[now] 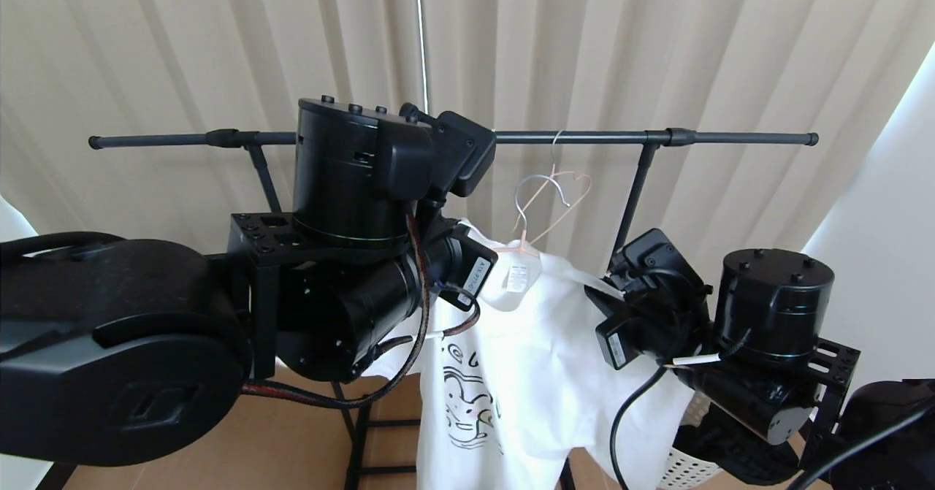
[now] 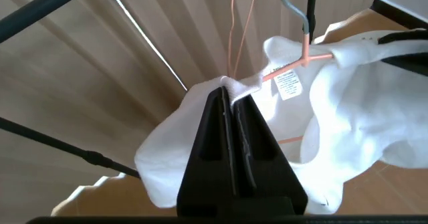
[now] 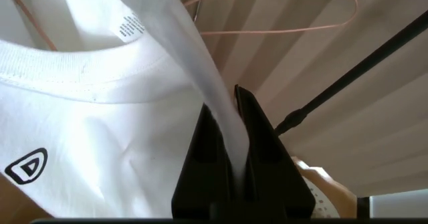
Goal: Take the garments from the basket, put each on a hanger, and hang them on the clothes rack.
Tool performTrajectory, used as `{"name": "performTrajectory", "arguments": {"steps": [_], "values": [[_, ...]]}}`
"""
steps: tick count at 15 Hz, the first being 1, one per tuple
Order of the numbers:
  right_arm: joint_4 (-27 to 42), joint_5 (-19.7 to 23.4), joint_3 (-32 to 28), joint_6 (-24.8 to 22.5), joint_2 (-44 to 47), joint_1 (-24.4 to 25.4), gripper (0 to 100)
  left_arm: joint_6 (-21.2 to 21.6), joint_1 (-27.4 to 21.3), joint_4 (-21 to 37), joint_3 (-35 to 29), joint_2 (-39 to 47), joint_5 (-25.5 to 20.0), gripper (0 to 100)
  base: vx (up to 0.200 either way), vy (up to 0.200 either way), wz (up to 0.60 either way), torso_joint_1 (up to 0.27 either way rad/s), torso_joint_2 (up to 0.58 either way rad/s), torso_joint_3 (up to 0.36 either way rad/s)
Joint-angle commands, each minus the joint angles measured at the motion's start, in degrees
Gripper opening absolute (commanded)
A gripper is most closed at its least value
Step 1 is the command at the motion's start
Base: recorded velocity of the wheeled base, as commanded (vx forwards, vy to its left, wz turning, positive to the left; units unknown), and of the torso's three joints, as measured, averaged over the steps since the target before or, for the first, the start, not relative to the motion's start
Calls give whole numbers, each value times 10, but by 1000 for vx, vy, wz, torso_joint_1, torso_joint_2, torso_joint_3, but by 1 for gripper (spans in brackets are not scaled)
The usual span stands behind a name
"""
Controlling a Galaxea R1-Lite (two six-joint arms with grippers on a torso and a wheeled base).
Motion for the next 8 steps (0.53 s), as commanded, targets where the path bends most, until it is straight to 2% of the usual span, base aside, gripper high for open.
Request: {"name": "performTrajectory", "arguments": {"steps": [1,4,5,6,7,8], "values": [[0,2,1,2,11,4,0,-1,-2,0,-6,7,0,0,0,0,0,0,0,0],[-1,5,-2,31,18,4,0,-2,-15,-1,-21,14,0,0,0,0,0,0,0,0],[0,16,-6,60,15,4,0,-3,-15,-1,-25,20,0,0,0,0,0,0,0,0],[0,16,-6,60,15,4,0,-3,-15,-1,-25,20,0,0,0,0,0,0,0,0],[-2,49,-5,74,7,4,0,-9,-15,-1,-28,25,0,0,0,0,0,0,0,0],[-10,63,-5,88,1,2,0,-10,-15,-1,-30,27,0,0,0,0,0,0,0,0]]}}
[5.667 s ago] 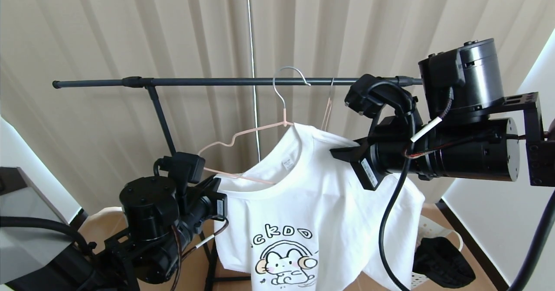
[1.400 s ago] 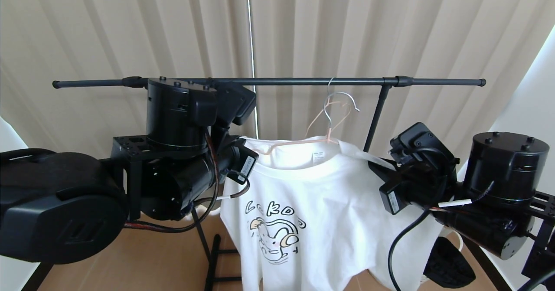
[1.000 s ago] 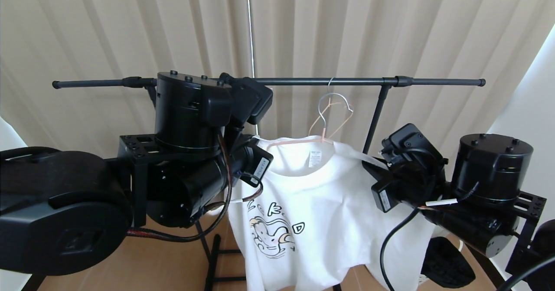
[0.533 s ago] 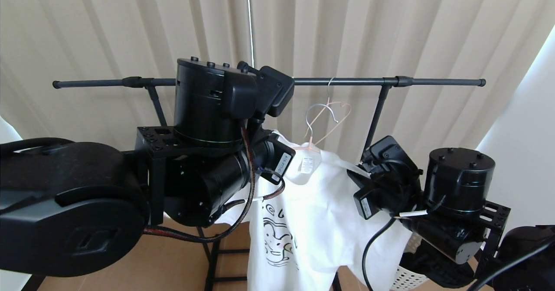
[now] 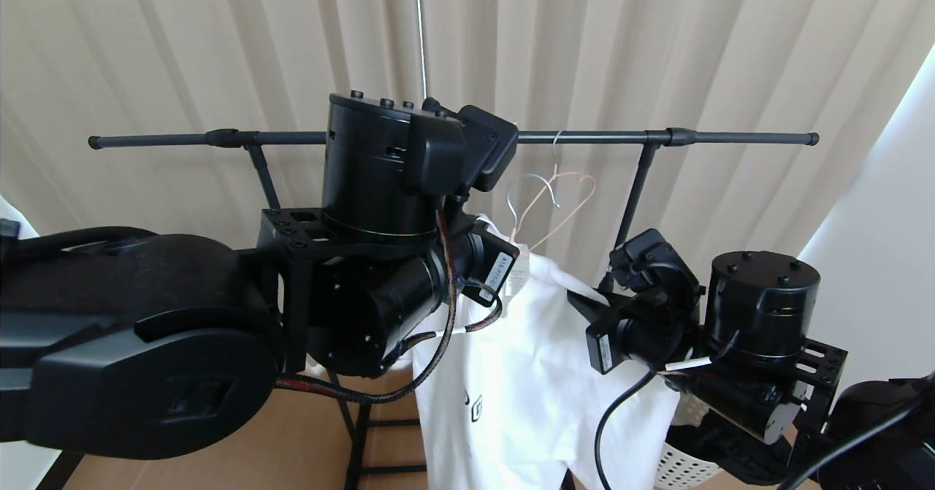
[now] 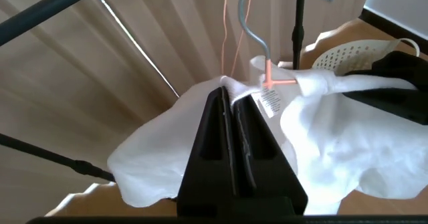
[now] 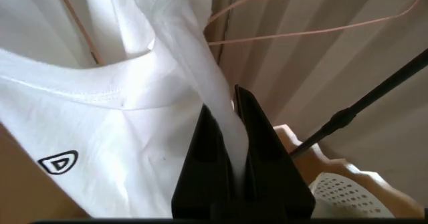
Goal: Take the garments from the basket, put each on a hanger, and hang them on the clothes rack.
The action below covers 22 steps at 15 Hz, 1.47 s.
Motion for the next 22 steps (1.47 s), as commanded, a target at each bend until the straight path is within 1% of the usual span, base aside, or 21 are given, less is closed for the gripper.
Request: {"name": "performTrajectory", "arguments": {"steps": [1,4,6,7,11,15,17,19,20,22], "values": [[-10,12,-1,14,-11,-3,0,0,0,-1,-2,5,0,0,0,0,0,0,0,0],[-25,22,2,21,-25,-13,0,-2,0,-1,-3,6,0,0,0,0,0,0,0,0],[-31,44,2,29,-25,-23,0,-5,0,-3,-6,8,0,0,0,0,0,0,0,0],[-46,64,4,37,-25,-32,0,-17,0,-4,-6,8,0,0,0,0,0,0,0,0],[-65,72,4,49,-31,-37,0,-42,-17,-6,-7,10,0,0,0,0,0,0,0,0],[-67,114,12,73,-51,-54,0,-47,-25,-7,-7,27,2,0,0,0,0,0,0,0],[-67,143,15,80,-65,-62,0,-51,-25,-15,-10,30,2,0,0,0,0,0,0,0],[-67,149,20,87,-69,-63,0,-52,-25,-30,-8,34,2,0,0,0,0,0,0,0],[-67,149,20,87,-69,-63,0,-52,-26,-31,-8,34,1,100,0,0,0,0,0,0],[-67,148,20,87,-69,-63,0,-53,-27,-32,-7,33,1,100,0,0,0,0,0,0]]}}
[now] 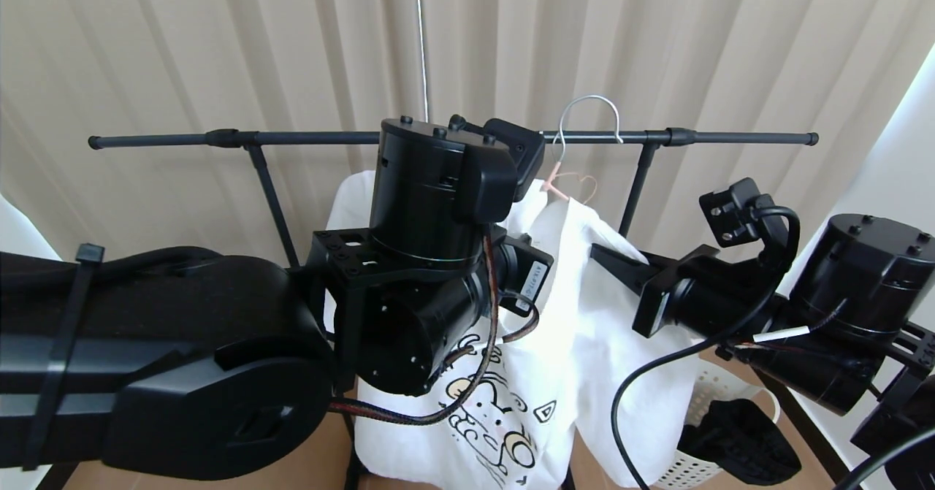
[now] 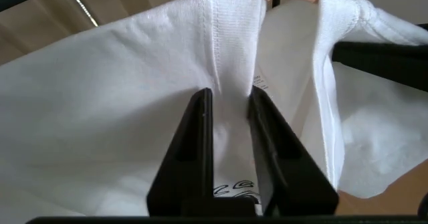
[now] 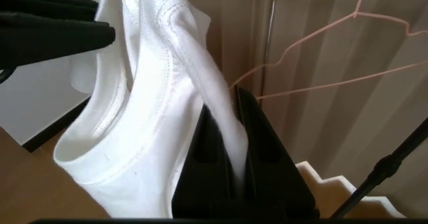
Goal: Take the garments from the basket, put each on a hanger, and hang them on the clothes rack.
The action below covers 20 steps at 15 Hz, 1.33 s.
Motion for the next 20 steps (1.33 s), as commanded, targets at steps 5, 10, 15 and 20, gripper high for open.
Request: {"name": "performTrajectory", "arguments": {"steps": [5,10,15,20], "values": [[0,32,1,0,0,-36,0,-9,-15,0,39,-45,0,100,0,0,0,0,0,0],[-12,116,20,-4,-4,-109,0,-5,16,0,97,-133,-5,100,0,0,0,0,0,0],[-42,175,39,-31,-4,-157,0,-5,119,-43,195,-174,-47,100,0,0,0,0,0,0],[-44,280,74,-76,-28,-206,0,0,189,-81,243,-157,-101,100,0,0,0,0,0,0]]}}
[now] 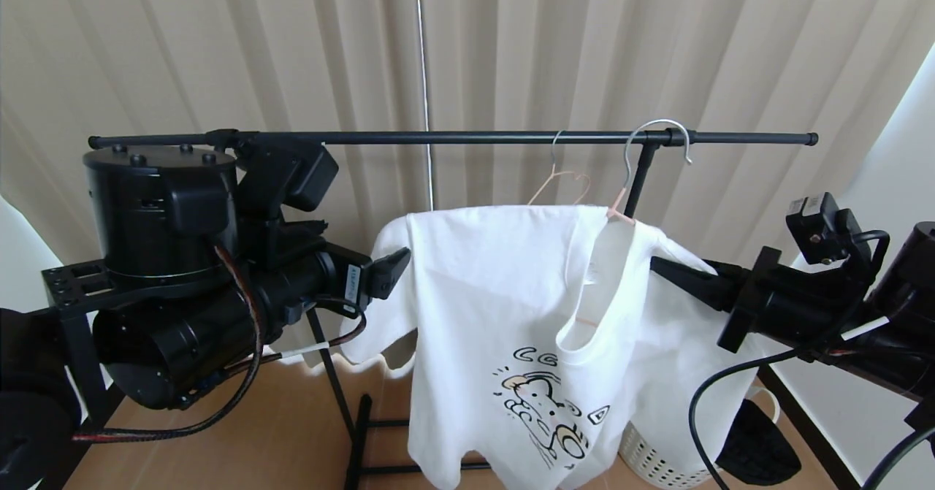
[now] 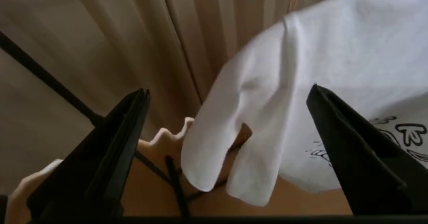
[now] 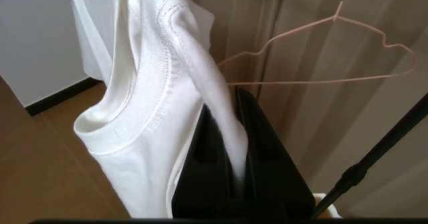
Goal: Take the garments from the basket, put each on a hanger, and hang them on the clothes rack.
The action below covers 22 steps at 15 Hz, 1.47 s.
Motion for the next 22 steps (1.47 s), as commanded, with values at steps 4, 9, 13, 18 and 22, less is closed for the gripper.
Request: {"name": "performTrajectory", "arguments": {"steps": [4,9,13,18,22], "values": [[0,11,10,-3,-14,-14,0,0,14,-32,54,15,-12,100,0,0,0,0,0,0],[0,12,12,-3,-15,-14,0,-2,14,-102,109,56,-12,100,0,0,0,0,0,0],[0,12,10,-3,-14,-14,0,-2,14,-126,109,71,-9,0,0,0,0,0,0,0],[0,13,5,-1,-9,-26,0,-3,14,-126,113,53,-6,0,0,0,0,0,0,0],[0,17,2,-1,-9,-36,0,-8,37,-126,140,33,-7,0,0,0,0,0,0,0]]}}
